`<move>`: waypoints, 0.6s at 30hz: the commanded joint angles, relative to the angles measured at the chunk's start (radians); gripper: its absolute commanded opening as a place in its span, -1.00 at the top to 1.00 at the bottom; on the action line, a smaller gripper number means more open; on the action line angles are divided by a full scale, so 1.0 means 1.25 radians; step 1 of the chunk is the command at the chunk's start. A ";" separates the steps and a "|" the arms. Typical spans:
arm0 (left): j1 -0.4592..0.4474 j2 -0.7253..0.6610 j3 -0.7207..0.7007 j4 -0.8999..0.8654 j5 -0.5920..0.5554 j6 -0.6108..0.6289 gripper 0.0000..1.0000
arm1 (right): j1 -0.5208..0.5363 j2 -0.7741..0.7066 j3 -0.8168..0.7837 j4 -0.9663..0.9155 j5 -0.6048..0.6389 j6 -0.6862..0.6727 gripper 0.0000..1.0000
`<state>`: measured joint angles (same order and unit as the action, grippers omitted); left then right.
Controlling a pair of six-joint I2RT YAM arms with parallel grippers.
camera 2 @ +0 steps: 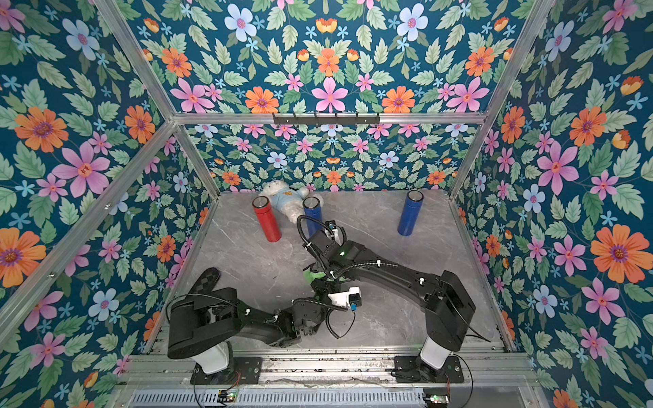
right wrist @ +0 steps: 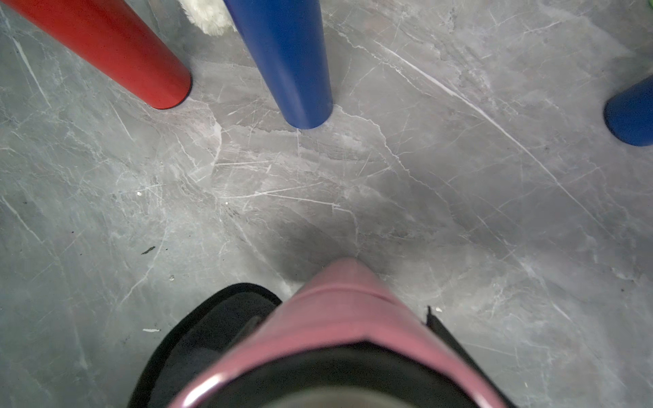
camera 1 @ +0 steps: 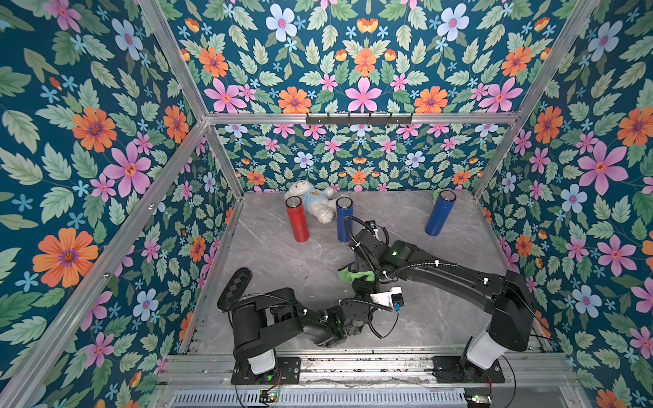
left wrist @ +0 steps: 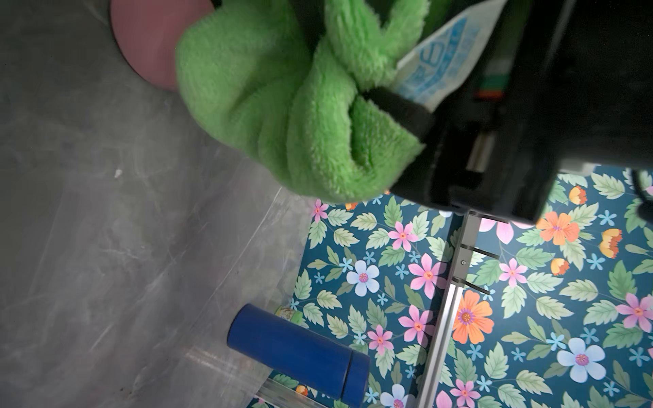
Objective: Wipe the surface of the thermos
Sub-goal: Wipe the dirt from the surface of the thermos.
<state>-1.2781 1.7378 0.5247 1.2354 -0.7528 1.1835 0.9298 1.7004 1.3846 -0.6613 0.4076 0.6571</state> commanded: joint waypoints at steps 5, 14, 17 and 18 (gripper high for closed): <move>0.013 0.128 -0.036 0.065 -0.064 -0.076 1.00 | -0.021 0.038 0.007 -0.165 -0.202 0.036 1.00; 0.027 0.170 -0.030 0.084 -0.062 -0.102 1.00 | -0.055 0.009 0.054 -0.212 -0.221 -0.008 1.00; 0.027 0.079 -0.049 0.038 -0.057 -0.142 1.00 | -0.068 -0.005 0.060 -0.220 -0.231 -0.038 1.00; 0.027 0.042 -0.055 -0.001 -0.054 -0.168 1.00 | -0.073 -0.007 0.063 -0.223 -0.233 -0.050 1.00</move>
<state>-1.2503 1.8622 0.4629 1.2385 -0.7811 1.0420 0.8448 1.6905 1.4651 -0.7670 0.2436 0.6262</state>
